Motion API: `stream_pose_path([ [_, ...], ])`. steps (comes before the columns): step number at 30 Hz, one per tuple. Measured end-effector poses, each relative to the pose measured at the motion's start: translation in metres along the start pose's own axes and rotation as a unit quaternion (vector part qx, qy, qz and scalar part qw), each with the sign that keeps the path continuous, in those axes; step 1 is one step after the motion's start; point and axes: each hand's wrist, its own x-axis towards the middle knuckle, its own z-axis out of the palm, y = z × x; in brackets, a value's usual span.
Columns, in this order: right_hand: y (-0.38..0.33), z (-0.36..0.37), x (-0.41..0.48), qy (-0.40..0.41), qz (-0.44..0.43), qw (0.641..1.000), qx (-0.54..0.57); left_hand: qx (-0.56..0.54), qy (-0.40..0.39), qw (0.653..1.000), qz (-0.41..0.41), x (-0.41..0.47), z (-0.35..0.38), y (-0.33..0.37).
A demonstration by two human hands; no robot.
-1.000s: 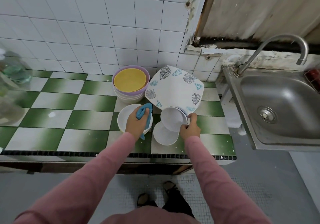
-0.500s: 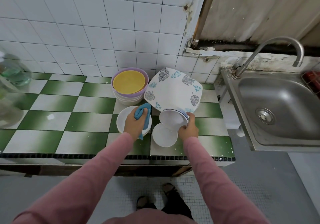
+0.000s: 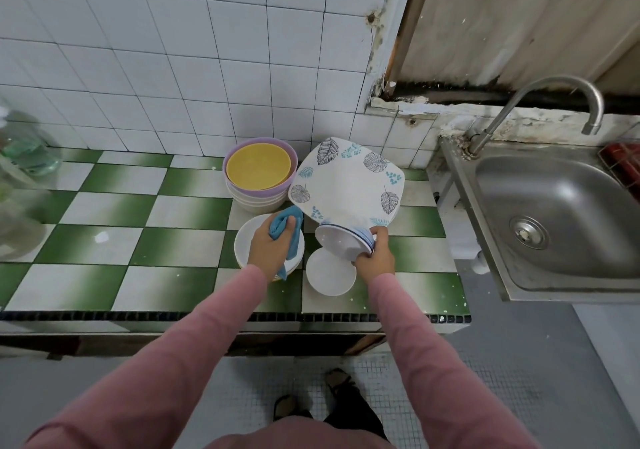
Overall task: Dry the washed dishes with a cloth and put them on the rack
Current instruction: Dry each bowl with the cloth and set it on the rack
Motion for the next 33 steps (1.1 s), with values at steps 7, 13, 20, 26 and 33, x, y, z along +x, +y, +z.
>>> stream_pose_path([
  [7,0.000,0.003,0.000,-0.022,-0.003,0.999,0.049,-0.005,0.000,1.000,0.001,-0.001,-0.004,-0.001],
  [13,0.000,0.003,-0.002,-0.038,0.013,0.990,0.132,-0.005,-0.002,1.000,-0.002,-0.001,-0.008,-0.003],
  [20,-0.020,-0.006,-0.007,-0.105,0.157,0.886,0.423,-0.028,0.012,0.999,-0.023,0.000,-0.007,0.006],
  [26,-0.043,-0.016,0.000,-0.177,0.141,0.849,0.477,-0.114,0.040,0.992,0.027,0.001,-0.001,0.048],
  [33,-0.104,-0.016,0.019,-0.205,0.087,0.862,0.455,-0.132,0.137,0.958,0.216,0.015,0.029,0.119],
])
